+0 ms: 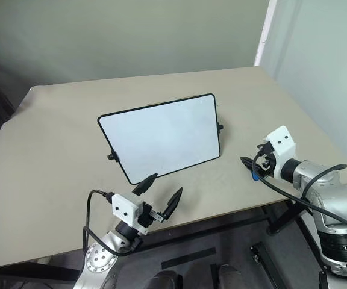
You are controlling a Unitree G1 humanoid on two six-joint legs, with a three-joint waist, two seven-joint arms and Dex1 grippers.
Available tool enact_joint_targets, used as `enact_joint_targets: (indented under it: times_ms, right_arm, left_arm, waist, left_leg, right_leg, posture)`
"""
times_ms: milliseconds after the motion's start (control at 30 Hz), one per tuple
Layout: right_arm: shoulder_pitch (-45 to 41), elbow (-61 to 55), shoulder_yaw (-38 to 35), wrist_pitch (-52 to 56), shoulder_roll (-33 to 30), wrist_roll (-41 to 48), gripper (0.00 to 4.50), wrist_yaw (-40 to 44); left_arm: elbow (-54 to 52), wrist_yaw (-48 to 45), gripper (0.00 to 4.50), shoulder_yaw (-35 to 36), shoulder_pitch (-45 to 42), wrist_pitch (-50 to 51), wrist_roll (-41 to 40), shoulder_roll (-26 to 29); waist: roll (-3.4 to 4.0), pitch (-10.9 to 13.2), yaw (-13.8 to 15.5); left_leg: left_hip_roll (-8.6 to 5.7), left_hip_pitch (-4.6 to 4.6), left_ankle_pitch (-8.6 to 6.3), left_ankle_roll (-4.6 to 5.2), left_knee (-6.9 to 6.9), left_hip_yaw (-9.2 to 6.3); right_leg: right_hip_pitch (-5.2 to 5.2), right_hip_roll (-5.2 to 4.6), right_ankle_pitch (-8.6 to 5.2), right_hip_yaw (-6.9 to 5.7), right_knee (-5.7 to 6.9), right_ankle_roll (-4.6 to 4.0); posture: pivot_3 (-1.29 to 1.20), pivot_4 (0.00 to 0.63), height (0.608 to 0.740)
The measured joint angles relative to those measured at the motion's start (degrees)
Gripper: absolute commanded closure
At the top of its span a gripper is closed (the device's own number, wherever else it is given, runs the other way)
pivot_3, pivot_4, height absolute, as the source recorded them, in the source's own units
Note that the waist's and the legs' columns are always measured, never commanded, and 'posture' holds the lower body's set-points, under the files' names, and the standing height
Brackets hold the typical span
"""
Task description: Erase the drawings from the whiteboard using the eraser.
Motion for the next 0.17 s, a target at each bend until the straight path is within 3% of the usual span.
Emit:
enact_joint_targets:
  times_ms: [167]
  right_arm:
    - [-1.11, 2.59, 1.08, -2.31, 1.09, -0.04, 0.75, -0.31]
  left_arm:
    - [-3.85, 0.18, 0.0, -0.45, 1.56, 0.03, 0.75, 0.23]
  waist:
    - [0.05, -0.03, -0.01]
  left_leg:
    - [-0.01, -0.01, 0.0, 0.02, 0.03, 0.0]
  right_leg:
    - [-0.01, -0.01, 0.0, 0.0, 0.0, 0.0]
  posture:
    - [0.0, 0.15, 0.73]
